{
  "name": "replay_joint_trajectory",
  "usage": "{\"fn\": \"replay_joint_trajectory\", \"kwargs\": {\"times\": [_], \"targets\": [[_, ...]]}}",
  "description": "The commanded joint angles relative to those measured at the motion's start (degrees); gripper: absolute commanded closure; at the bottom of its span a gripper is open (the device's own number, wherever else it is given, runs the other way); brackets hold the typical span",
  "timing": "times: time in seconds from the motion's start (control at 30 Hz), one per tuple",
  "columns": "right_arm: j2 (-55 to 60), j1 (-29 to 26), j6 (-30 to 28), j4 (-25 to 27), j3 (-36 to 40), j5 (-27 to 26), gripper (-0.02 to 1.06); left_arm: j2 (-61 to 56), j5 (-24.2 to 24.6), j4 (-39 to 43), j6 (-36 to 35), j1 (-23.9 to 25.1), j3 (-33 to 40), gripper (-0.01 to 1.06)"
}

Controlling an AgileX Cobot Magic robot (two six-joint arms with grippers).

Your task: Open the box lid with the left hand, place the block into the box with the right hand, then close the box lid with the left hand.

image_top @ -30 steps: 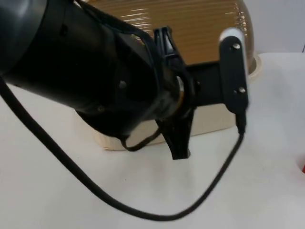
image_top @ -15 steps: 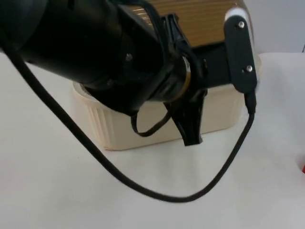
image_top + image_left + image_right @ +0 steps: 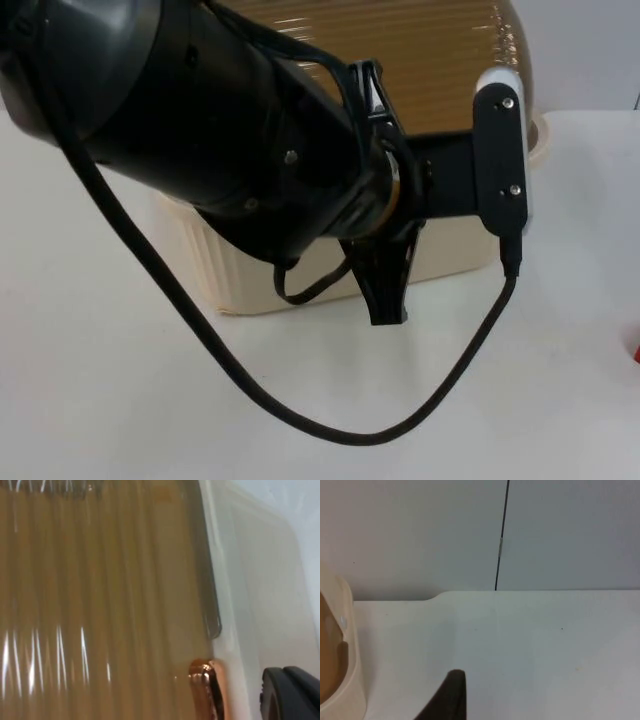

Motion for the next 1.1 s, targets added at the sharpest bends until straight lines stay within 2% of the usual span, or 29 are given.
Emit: {"fn": "replay_joint_trajectory", "kwargs": {"times": [0.0, 0.1, 0.8, 1.07], "targets": [[-0.21, 0.31, 0.22, -0.31, -0.28, -0.79, -0.01, -0.08, 0.74, 0.15, -0.11, -0.02, -0.22, 1.05], [-0.21, 0.31, 0.22, -0.31, -0.28, -0.79, -0.01, -0.08, 2.98, 0.15, 0.15, -0.02, -0.22, 1.05], [-0.21, 0.31, 0.32, -0.29, -0.28, -0.69, -0.01, 0.02, 3.22, 0.15, 0.91, -0.02, -0.22, 1.05], [-0.21, 0.31, 0.3, -0.19, -0.28, -0.69, -0.01, 0.02, 2.67, 0.15, 0.91, 1.99, -0.22, 1.05]]}}
